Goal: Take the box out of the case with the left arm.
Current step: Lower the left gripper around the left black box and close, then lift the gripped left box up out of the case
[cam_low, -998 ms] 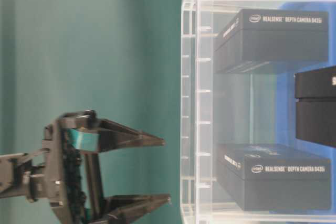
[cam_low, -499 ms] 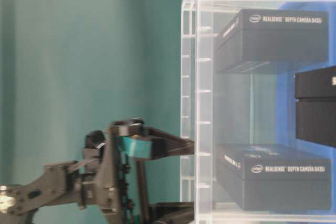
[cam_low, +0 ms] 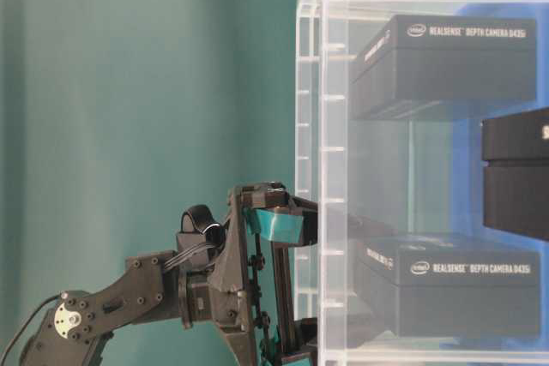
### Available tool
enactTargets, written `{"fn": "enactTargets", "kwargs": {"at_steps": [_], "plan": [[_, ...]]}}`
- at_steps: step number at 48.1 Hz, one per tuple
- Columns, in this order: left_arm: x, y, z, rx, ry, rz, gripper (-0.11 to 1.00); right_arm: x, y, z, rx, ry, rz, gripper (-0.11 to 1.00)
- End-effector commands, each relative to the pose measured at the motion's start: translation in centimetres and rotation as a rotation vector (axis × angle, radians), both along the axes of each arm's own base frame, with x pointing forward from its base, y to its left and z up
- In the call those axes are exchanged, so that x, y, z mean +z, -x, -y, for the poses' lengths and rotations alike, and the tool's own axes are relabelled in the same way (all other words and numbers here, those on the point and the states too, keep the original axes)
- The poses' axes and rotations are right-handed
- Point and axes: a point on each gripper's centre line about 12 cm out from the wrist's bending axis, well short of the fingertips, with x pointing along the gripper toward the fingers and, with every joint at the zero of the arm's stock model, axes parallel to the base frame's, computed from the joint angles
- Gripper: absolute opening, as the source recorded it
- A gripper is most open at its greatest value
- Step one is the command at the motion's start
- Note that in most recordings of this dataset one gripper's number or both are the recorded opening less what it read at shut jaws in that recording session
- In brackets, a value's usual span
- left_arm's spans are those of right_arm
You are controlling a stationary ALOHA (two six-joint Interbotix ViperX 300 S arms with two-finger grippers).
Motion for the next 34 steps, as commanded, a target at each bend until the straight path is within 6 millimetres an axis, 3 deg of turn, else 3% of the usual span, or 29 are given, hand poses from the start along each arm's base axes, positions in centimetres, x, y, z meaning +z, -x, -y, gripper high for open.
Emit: {"fn": "enactTargets", "kwargs": {"at_steps": [1,14,17,23,34], "plan": [[-0.58,0.33,-0.48,0.008,-0.005,-0.004,0.98,0.46,-0.03,0.05,0.002,0.003,0.018,0.0],[-0.53,0.27,-0.51,0.008,-0.002,0.001,0.95,0.46,-0.05,0.02,0.005,0.003,0.019,0.0],[-0.46,0.15,-0.29,0.004,0.003,0.001,0.87,0.41,-0.04,0.02,0.005,0.003,0.018,0.0],[-0.37,0.18,-0.16,0.008,0.01,-0.002,0.61,0.46,-0.05,0.02,0.008,0.004,0.019,0.0],[-0.24,0.23,-0.08,0.035,0.016,0.003,0.61,0.46,-0.05,0.02,0.008,0.004,0.019,0.0]]}}
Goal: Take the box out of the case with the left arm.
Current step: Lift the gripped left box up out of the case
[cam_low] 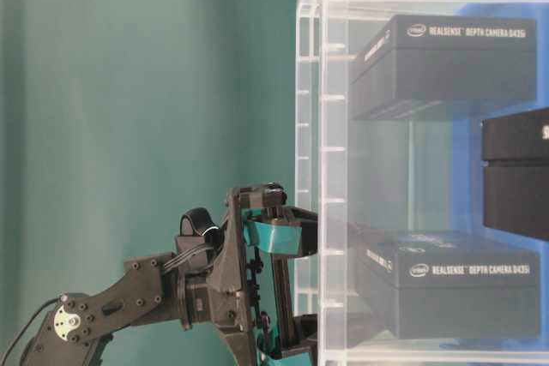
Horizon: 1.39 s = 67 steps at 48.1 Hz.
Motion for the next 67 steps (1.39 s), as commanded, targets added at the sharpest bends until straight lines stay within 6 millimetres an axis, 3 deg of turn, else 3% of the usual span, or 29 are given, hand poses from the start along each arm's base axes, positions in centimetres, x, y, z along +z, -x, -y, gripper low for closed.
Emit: {"fn": "enactTargets", "kwargs": {"at_steps": [1,12,24,41,67], "plan": [[-0.3,0.2,-0.1,0.018,0.007,-0.006,0.61,0.4,0.0,0.0,0.002,0.002,0.018,0.0],[0.1,0.3,0.0,0.019,0.005,0.005,0.61,0.4,0.0,0.0,0.0,0.001,0.017,0.0],[2.5,0.6,0.1,0.035,0.011,-0.004,0.61,0.4,0.0,0.0,0.002,0.001,0.018,0.0],[8.7,0.8,0.1,0.045,0.0,0.053,0.61,0.4,0.0,0.0,-0.001,0.002,0.017,0.0],[18.6,2.8,0.2,0.061,-0.03,0.144,0.61,0.4,0.0,0.2,-0.001,0.017,0.017,0.0]]}}
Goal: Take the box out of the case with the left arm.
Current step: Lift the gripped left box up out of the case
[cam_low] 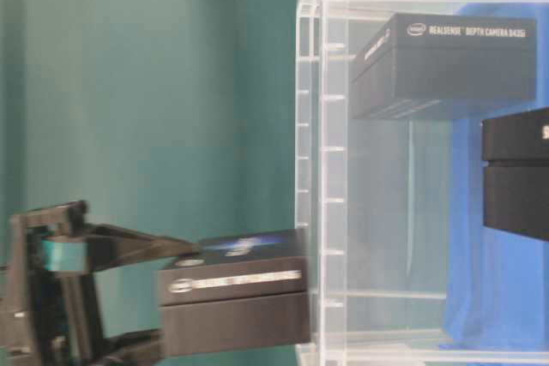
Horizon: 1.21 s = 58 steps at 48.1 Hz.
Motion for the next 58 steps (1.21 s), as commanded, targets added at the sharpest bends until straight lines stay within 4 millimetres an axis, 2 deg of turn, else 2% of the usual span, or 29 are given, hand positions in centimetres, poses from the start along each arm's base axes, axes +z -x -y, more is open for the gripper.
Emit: {"fn": "enactTargets", "kwargs": {"at_steps": [1,27,58], "plan": [[3.8,0.9,0.0,0.002,-0.027,0.08,0.61,0.5,0.0,0.0,0.0,0.003,0.02,0.0],[5.6,1.4,0.3,0.004,-0.024,0.078,0.61,0.4,0.0,0.1,0.0,0.005,0.018,0.0],[5.7,1.3,0.4,0.001,-0.023,0.073,0.61,0.3,0.0,0.0,-0.001,0.003,0.015,0.0]]}}
